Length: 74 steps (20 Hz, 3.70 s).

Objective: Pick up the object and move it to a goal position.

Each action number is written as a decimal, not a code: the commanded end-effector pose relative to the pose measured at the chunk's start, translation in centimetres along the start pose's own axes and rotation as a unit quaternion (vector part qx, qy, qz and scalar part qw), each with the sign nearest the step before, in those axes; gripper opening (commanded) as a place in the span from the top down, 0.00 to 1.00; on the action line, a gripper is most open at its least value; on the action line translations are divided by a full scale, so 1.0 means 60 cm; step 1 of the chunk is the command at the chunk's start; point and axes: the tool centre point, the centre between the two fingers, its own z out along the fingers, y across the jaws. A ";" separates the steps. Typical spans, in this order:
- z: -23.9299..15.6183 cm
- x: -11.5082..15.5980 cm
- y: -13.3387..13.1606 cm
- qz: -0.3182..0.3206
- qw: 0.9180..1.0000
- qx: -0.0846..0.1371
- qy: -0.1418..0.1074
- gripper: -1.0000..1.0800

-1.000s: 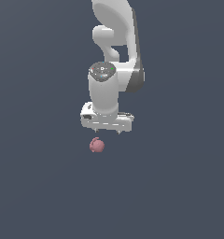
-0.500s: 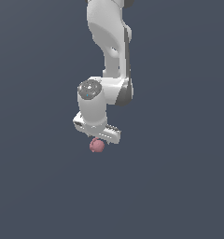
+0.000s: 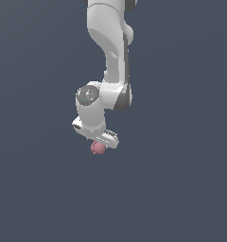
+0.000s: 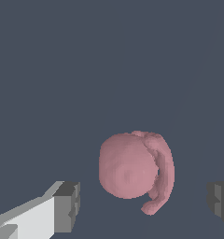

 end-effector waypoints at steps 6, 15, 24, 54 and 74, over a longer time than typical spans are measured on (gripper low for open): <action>0.041 -0.001 0.001 0.001 1.000 0.000 0.000 0.04; 0.084 0.001 0.001 0.003 1.000 0.000 0.000 0.04; 0.084 0.001 0.001 0.003 1.000 0.000 0.000 1.00; -0.290 0.033 0.071 0.003 1.000 0.000 0.000 1.00; -0.510 0.065 0.109 0.003 1.000 0.000 0.000 1.00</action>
